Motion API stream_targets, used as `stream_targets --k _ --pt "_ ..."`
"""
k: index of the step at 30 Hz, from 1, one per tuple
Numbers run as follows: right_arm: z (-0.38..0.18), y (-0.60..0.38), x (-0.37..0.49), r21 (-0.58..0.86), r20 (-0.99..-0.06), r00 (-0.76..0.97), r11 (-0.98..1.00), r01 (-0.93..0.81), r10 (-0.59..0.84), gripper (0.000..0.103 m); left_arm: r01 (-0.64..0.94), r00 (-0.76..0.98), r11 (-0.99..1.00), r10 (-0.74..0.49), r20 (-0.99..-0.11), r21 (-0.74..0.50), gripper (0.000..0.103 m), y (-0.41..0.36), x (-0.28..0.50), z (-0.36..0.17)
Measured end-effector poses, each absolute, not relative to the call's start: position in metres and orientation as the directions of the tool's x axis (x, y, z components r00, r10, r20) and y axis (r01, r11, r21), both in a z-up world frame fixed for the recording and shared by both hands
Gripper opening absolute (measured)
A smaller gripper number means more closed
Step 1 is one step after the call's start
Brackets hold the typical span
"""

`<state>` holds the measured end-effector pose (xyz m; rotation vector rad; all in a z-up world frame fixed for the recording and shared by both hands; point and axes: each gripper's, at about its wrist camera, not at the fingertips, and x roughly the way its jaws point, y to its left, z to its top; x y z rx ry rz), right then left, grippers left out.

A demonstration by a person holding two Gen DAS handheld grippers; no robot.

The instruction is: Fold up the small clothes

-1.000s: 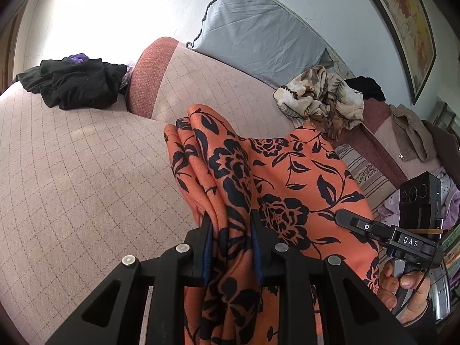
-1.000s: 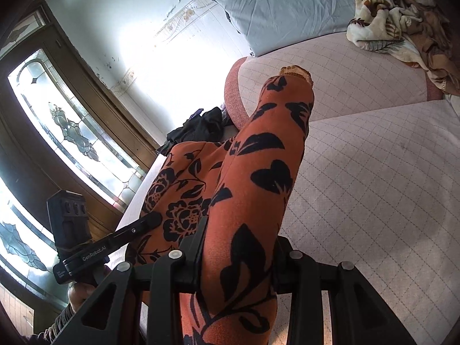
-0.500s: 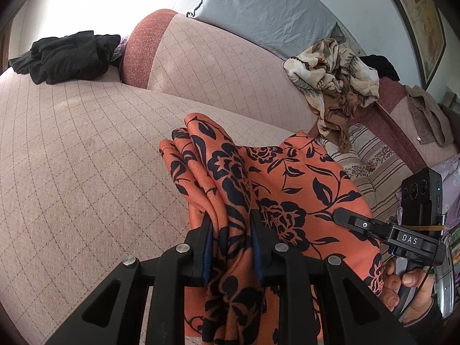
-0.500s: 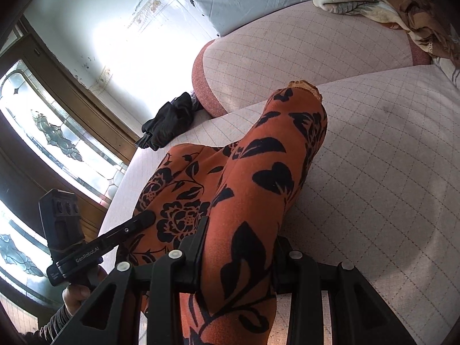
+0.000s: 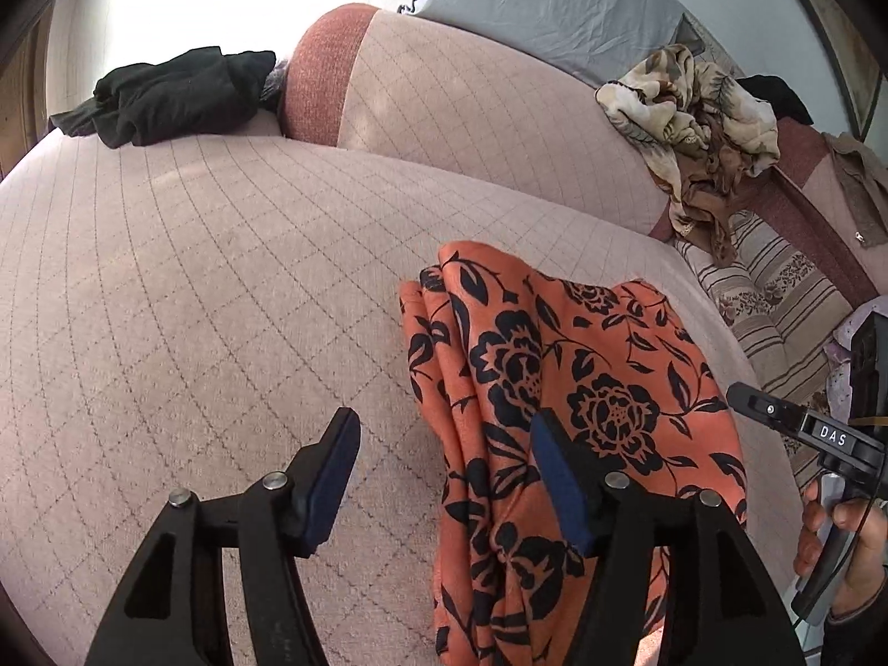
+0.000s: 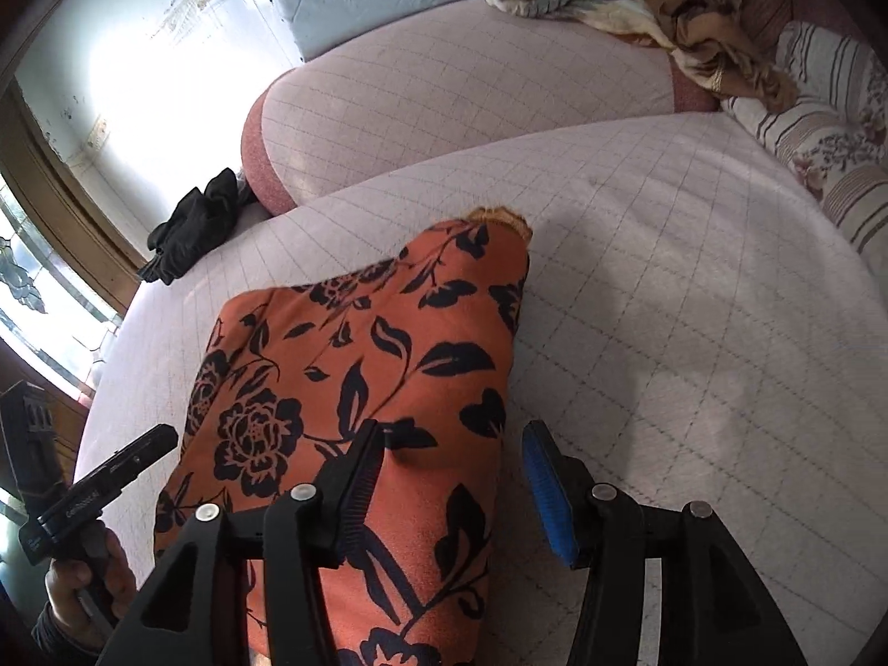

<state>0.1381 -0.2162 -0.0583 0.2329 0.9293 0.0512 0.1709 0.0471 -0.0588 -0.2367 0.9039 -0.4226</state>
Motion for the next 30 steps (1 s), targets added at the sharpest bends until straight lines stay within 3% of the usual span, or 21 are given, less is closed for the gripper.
stream_targets --k 2,3,4,6,12,16,18,19,20,26,30 --pt "-0.037 -0.202 0.135 0.237 -0.750 0.636 0.971 0.003 0.181 0.056 0.274 0.546 0.886 -0.464 -0.697 -0.375 0.067 0.048 0.167 -0.055" --pt "-0.030 -0.191 0.133 0.244 -0.738 0.642 0.969 -0.037 0.210 0.059 0.288 0.540 0.882 -0.471 -0.698 -0.372 0.068 0.046 0.165 -0.056" --pt "-0.025 -0.181 0.133 0.247 -0.731 0.639 0.966 -0.081 0.241 0.067 0.305 0.525 0.879 -0.476 -0.705 -0.367 0.069 0.043 0.165 -0.060" --pt "-0.023 -0.167 0.133 0.213 -0.725 0.644 0.969 -0.126 0.243 0.069 0.299 0.511 0.885 -0.464 -0.724 -0.357 0.069 0.041 0.166 -0.068" --pt "-0.071 -0.209 0.148 0.204 -0.815 0.566 0.976 0.080 0.124 0.071 0.240 0.434 0.839 -0.542 -0.719 -0.488 0.072 0.050 0.178 -0.096" --pt "-0.111 -0.213 0.170 0.413 -0.832 0.438 0.907 0.082 0.340 0.072 0.235 0.385 0.807 -0.589 -0.711 -0.541 0.074 0.040 0.184 -0.109" --pt "-0.123 -0.207 0.179 0.500 -0.814 0.391 0.861 0.096 0.429 0.060 0.237 0.388 0.806 -0.590 -0.708 -0.542 0.074 0.039 0.184 -0.108" --pt "-0.114 -0.201 0.178 0.502 -0.801 0.415 0.862 0.073 0.431 0.038 0.240 0.388 0.804 -0.593 -0.706 -0.544 0.074 0.040 0.184 -0.106" --pt "-0.100 -0.194 0.174 0.506 -0.781 0.447 0.862 0.041 0.437 0.035 0.238 0.397 0.803 -0.594 -0.700 -0.547 0.074 0.043 0.182 -0.103" --pt "0.019 -0.100 0.158 0.474 -0.678 0.509 0.845 -0.248 0.530 0.032 0.172 0.521 0.771 -0.599 -0.608 -0.613 0.073 0.099 0.164 -0.069" --pt "0.072 -0.049 0.153 0.546 -0.566 0.499 0.752 -0.368 0.656 0.032 0.160 0.648 0.768 -0.556 -0.521 -0.620 0.073 0.147 0.141 -0.022"
